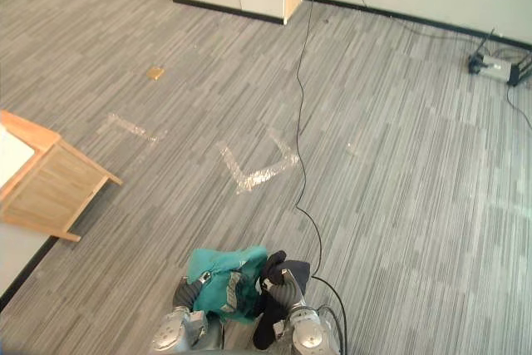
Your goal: Tidy the bed and pick cloth on bed and put in laundry
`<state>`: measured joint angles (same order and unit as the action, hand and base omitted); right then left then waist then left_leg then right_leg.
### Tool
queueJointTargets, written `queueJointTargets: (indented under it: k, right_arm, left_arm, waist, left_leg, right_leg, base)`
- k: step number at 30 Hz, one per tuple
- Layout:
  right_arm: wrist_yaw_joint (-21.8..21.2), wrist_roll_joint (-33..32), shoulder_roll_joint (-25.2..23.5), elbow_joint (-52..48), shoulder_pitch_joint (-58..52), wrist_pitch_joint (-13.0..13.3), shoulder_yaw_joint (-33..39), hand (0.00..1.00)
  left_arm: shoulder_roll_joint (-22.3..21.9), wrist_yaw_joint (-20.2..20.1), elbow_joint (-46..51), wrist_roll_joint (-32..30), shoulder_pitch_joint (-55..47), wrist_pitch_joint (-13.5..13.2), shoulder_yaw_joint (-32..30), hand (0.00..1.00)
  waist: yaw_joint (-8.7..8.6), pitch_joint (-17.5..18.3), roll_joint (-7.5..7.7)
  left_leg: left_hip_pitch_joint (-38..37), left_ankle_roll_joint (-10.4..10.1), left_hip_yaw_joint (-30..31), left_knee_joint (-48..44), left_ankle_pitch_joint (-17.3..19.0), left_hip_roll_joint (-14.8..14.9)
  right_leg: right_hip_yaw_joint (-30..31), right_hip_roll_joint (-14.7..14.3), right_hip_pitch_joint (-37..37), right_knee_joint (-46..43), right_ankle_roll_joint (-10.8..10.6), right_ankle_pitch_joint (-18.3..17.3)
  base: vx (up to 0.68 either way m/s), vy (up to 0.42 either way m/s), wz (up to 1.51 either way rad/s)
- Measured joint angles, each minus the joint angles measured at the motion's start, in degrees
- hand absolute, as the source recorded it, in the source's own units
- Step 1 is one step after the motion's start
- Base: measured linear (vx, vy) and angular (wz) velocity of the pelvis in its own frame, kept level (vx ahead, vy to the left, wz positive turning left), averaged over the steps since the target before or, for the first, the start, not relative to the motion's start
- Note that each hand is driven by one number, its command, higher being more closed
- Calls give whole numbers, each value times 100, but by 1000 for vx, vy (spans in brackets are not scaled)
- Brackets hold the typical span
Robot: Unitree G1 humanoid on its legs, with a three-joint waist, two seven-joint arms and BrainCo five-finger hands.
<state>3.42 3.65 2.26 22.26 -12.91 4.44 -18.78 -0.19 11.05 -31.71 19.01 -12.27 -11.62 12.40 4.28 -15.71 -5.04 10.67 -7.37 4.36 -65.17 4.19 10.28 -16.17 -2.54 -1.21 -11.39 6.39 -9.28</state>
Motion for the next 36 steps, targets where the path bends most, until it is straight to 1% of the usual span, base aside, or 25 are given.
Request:
queueJointTargets:
  k: [3,4,7,9,10,11,12,13,14,15,16,17,18,19,21,24,27,28,30,31,32,33,34,35,36]
  right_arm:
    - [30,1,-2,15,329,-54,-2,100]
    - [35,2,-5,63,426,-64,-11,100]
    - [123,83,2,218,598,-74,-163,100]
    - [178,164,-35,422,696,-87,-376,100]
    - [200,167,-87,502,734,-113,-411,100]
    - [266,170,-199,620,833,-146,-414,100]
    - [287,170,-213,656,885,-165,-415,100]
    - [312,172,-308,701,999,-190,-409,100]
    - [340,180,-368,696,1001,-192,-400,100]
    - [369,212,-482,659,1035,-194,-414,100]
    - [348,227,-459,607,805,-105,-416,100]
    - [353,225,-482,687,809,-74,-403,100]
    - [348,225,-467,701,827,-79,-324,100]
    - [366,222,-441,776,810,-108,-81,100]
    - [385,220,-425,871,735,-108,206,100]
    - [459,208,-447,904,602,-109,302,100]
    - [457,202,-356,1107,679,-59,535,100]
    - [446,192,-239,1183,710,-56,788,100]
    - [178,-257,41,1145,626,-40,1200,100]
    - [121,-438,359,1205,626,-49,1439,100]
    - [142,-544,380,1174,720,-53,1710,100]
    - [140,-585,375,1079,718,-55,1757,100]
    - [121,-629,334,885,601,-16,1740,100]
    - [113,-630,199,875,477,-18,1559,100]
    - [97,-631,136,873,435,-20,1433,100]
  left_arm:
    - [-65,-25,126,12,-5,-5,2,100]
    - [-100,-46,159,11,23,-5,-1,100]
    - [-190,-80,193,14,36,-16,-4,100]
    - [-269,-77,180,54,67,9,-44,100]
    - [-269,-75,172,67,110,14,-88,100]
    - [-319,-64,168,161,241,65,-180,100]
    - [-318,-64,254,216,251,87,-213,100]
    - [-331,-44,317,290,199,130,-383,100]
    - [-328,-10,333,291,164,137,-483,100]
    - [-285,31,436,288,113,109,-596,100]
    - [-322,29,448,287,-2,118,-551,100]
    - [-282,22,446,286,-56,135,-498,100]
    - [-260,20,350,284,10,147,-438,100]
    - [-281,25,172,281,49,193,-376,100]
    - [-347,35,126,281,47,235,-235,100]
    - [-290,55,119,281,59,230,-228,100]
    - [-289,49,116,278,120,221,-159,100]
    - [-268,38,125,276,106,221,-171,100]
    - [-145,-119,267,271,17,219,-291,100]
    - [-210,-193,159,245,-34,280,-400,100]
    - [-136,-269,309,209,-73,277,-400,100]
    - [-126,-313,355,202,-79,267,-400,100]
    - [-203,-400,344,167,-107,228,-400,100]
    - [-88,-468,365,165,-262,208,-418,100]
    - [-43,-482,297,164,-284,219,-417,100]
  waist:
    - [107,-16,9]
    - [179,-15,13]
    - [297,-46,80]
    - [333,-15,170]
    - [379,-20,274]
    - [447,123,504]
    - [440,119,531]
    - [528,105,568]
    - [593,104,565]
    - [736,98,488]
    - [632,349,631]
    - [592,435,716]
    - [518,465,861]
    - [426,441,787]
    - [281,334,506]
    - [120,284,398]
    - [93,171,158]
    - [59,178,67]
    - [-38,143,156]
    - [23,94,-183]
    - [-22,20,-39]
    - [-48,-31,39]
    - [-135,-22,102]
    - [-167,133,286]
    - [-167,207,380]
  left_leg:
    - [653,20,-487,665,566,-251]
    - [805,82,-765,1329,756,-340]
    - [842,418,-1659,3274,685,-592]
    - [823,978,-2889,4669,-113,-817]
    - [781,1357,-3239,4789,-191,-915]
    - [608,1785,-3807,4999,-113,-1209]
    - [636,2037,-3789,4809,74,-1149]
    - [579,2165,-3632,4378,396,-984]
    - [510,2234,-3577,4075,550,-820]
    - [546,2300,-3805,3162,941,-528]
    - [155,2172,-3751,4026,709,-914]
    - [-352,1768,-3177,4647,1135,-1307]
    - [-542,1780,-3031,4807,1116,-1450]
    - [-881,1767,-2651,4981,1148,-1589]
    - [-1461,1745,-2002,5267,1160,-1557]
    - [-1884,1656,-1130,5381,1106,-1415]
    - [-2186,1550,-472,5221,1147,-906]
    - [-2227,1305,-280,5170,1181,-651]
    - [-2416,676,-76,5225,1369,-414]
    - [-2528,359,-7,5271,1556,37]
    - [-2468,319,115,5381,1519,-188]
    - [-2471,328,272,5424,1345,-301]
    - [-2461,382,320,5261,998,-263]
    - [-2464,384,479,5033,1023,-191]
    - [-2431,330,585,4796,1099,-157]
  right_leg:
    - [63,-84,626,541,7,-8]
    - [72,-87,884,754,-42,-37]
    - [-97,22,1448,1073,-233,-335]
    - [-469,150,1934,1149,-548,-721]
    - [-545,233,2031,1146,-641,-791]
    - [-796,427,2077,1050,-819,-807]
    - [-853,426,2085,949,-996,-698]
    - [-805,340,2253,825,-1254,-213]
    - [-778,261,2366,697,-1254,105]
    - [-821,109,2454,192,-1230,771]
    - [-902,349,2175,-1020,-1362,1016]
    - [-971,746,1642,-2708,-1134,887]
    - [-877,964,1354,-3422,-1015,792]
    - [-818,1261,893,-4452,-920,602]
    - [-802,1530,274,-5215,-744,294]
    - [-595,1846,-617,-5065,-785,-203]
    - [-266,1726,-1297,-3619,-869,-579]
    - [76,1588,-1563,-2548,-1087,-432]
    - [623,1573,-1626,-647,-1321,743]
    - [370,1225,-1445,-589,-1177,1113]
    - [457,1317,-1538,-1058,-1040,835]
    - [572,1405,-1667,-1532,-1057,703]
    - [771,1360,-2069,-2445,-1211,260]
    - [936,1334,-1972,-2069,-1164,95]
    - [891,1312,-1907,-2133,-938,-80]
  base:
    - [490,-103,-18]
    - [459,-26,-8]
    - [489,36,21]
    - [642,75,71]
    - [747,84,108]
    - [659,58,99]
    - [695,43,103]
    - [570,15,48]
    - [725,23,37]
    - [686,177,63]
    - [668,231,103]
    - [587,241,132]
    - [571,46,154]
    - [564,-18,138]
    - [538,-54,163]
    - [597,-174,186]
    - [549,-379,142]
    - [521,-436,130]
    - [548,-487,114]
    - [503,-430,47]
    - [442,-400,30]
    - [299,-344,55]
    - [263,-332,82]
    - [276,-328,94]
    - [423,-380,84]
